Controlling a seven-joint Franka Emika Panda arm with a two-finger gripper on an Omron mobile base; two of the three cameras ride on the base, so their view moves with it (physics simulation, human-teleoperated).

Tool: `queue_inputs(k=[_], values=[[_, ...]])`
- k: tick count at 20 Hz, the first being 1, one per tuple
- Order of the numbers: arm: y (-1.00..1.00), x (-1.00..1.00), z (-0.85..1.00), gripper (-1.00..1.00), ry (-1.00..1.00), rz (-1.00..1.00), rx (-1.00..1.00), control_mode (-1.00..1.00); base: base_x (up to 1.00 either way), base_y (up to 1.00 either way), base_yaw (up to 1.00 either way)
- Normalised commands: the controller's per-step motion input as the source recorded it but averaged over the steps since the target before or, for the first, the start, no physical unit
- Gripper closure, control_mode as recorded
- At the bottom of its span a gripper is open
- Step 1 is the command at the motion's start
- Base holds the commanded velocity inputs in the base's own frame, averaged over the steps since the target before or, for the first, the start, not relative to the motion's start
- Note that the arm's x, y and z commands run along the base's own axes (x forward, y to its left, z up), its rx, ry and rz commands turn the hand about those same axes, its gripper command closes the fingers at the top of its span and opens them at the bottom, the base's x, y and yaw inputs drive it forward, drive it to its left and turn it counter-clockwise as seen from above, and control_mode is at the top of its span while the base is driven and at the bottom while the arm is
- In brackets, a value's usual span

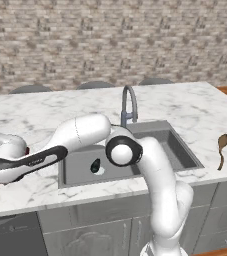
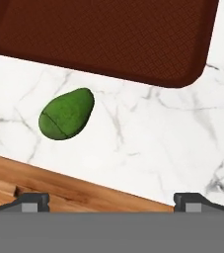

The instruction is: Pick up all produce items and place them in the sink. Turn on the sink faucet to wash them. Then turn the sink off and put them in the tray.

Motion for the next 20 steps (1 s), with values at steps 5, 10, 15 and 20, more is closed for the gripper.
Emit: queue_inputs(k=[5, 10, 15, 20], values=[[0.22, 0.01, -0.22, -1.0, 0.07, -0.09, 0.0, -1.0, 0.0, 0.0, 0.0], [0.14, 0.12, -0.14, -1.0, 0.07, -0.07, 0.0, -1.0, 0.0, 0.0, 0.0], [0.08, 0.2, -0.13, -1.0, 0.02, -0.07, 0.0, -1.0, 0.0, 0.0, 0.0], [0.13, 0.18, -0.16, -1.0, 0.03, -0.06, 0.0, -1.0, 0.0, 0.0, 0.0]])
